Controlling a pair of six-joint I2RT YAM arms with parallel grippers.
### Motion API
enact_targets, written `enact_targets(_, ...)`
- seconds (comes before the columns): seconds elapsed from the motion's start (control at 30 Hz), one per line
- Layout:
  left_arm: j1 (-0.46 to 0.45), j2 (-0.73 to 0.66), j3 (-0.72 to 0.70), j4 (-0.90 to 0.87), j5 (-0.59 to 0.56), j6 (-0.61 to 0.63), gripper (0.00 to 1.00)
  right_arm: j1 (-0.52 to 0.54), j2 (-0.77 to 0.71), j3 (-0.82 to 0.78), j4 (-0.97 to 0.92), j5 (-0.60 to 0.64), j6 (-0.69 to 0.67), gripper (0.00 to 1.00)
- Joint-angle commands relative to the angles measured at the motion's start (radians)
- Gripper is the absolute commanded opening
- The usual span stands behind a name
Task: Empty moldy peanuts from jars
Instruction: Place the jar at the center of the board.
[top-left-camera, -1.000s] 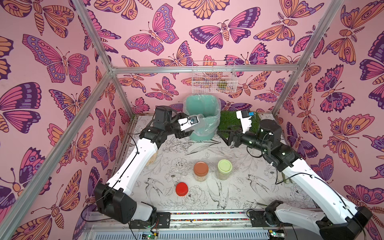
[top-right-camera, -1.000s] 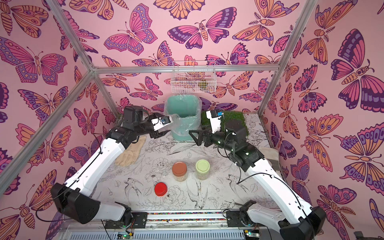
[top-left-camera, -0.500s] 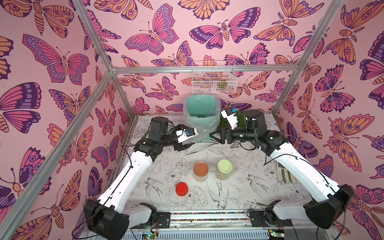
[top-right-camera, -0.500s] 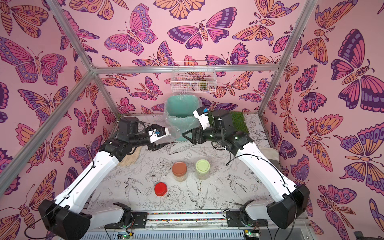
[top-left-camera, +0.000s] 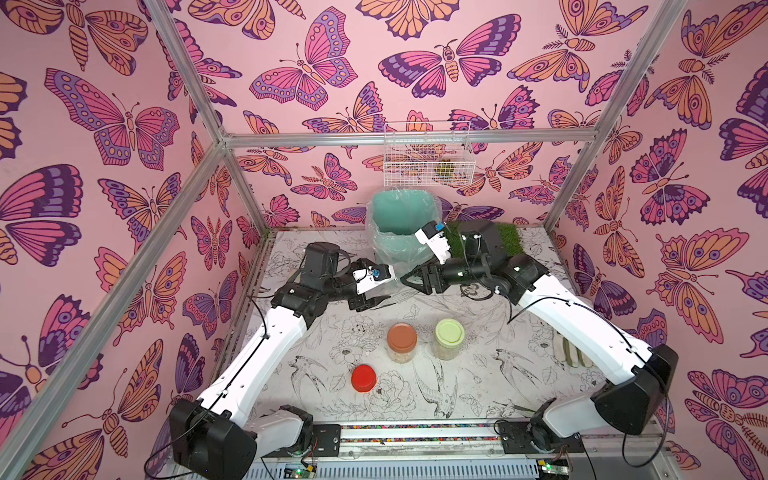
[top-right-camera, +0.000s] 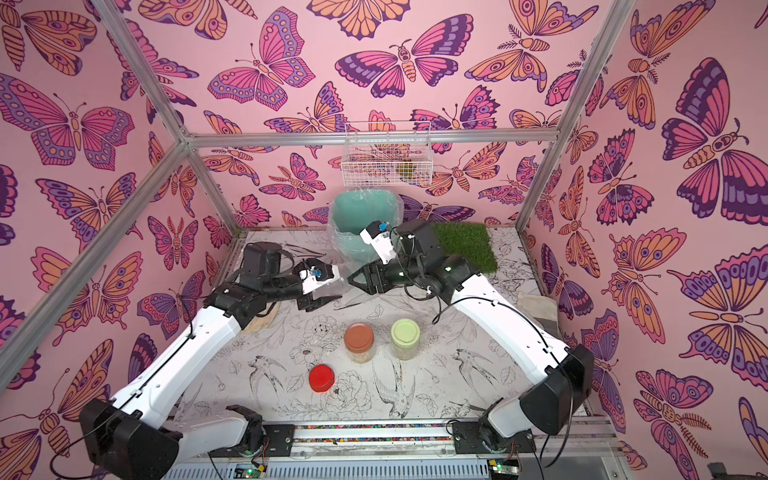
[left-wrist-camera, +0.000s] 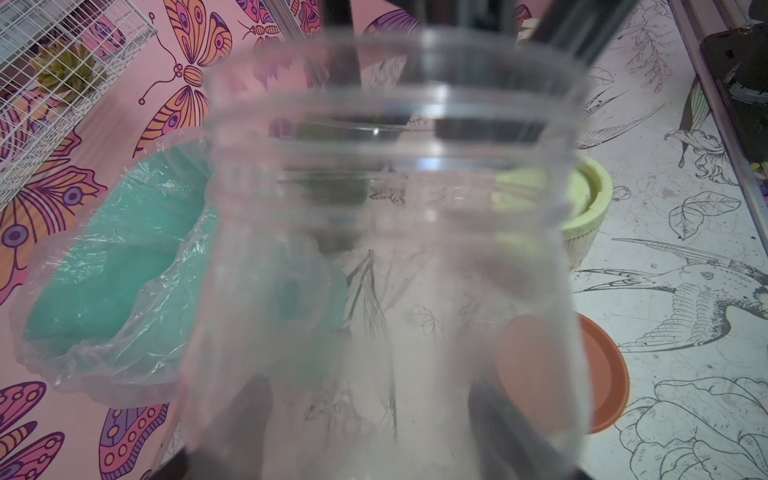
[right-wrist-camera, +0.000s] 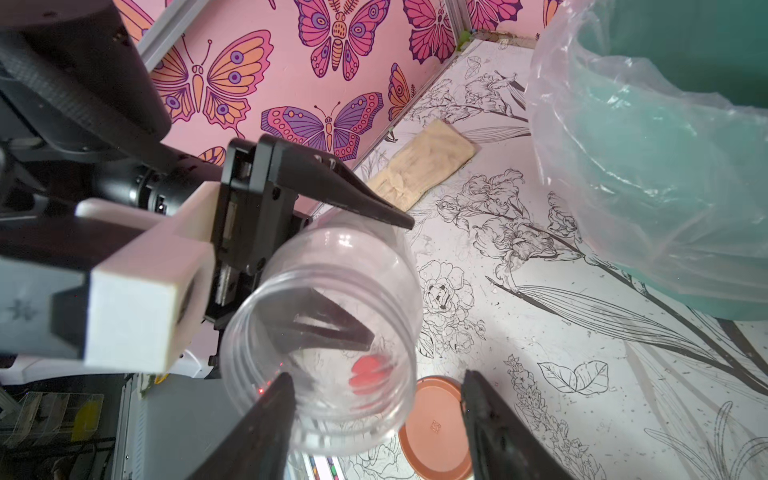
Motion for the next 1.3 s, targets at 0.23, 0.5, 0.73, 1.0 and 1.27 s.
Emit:
enact_targets(0.23, -0.008, -0.041, -0.062, 0.032, 0.002, -0.042, 0.02, 0.039, 0.073, 0.108, -0.139, 0.050, -0.054, 0.39)
enact_targets(0.5, -0.008, -0.054, -0.087, 0.057, -0.049, -0.039, 0.15, 0.039, 0.060, 0.076, -0.093, 0.025, -0.029, 0.22)
enact_targets(0.73, -0.008, -0.055, -0.104, 0.069, -0.045, -0.047, 0.24, 0.039, 0.030, 0.049, -0.068, 0.037, -0.028, 0.02)
enact_targets(1.0, -0.008, -0.062, -0.128, 0.094, -0.036, -0.123, 1.00, 0.016, -0.021, 0.009, -0.021, 0.046, -0.003, 0.00)
enact_targets(1.27, -0.007, -0.047, -0.149, 0.094, -0.069, -0.105, 1.00, -0.061, -0.068, -0.031, -0.024, 0.014, 0.025, 0.00)
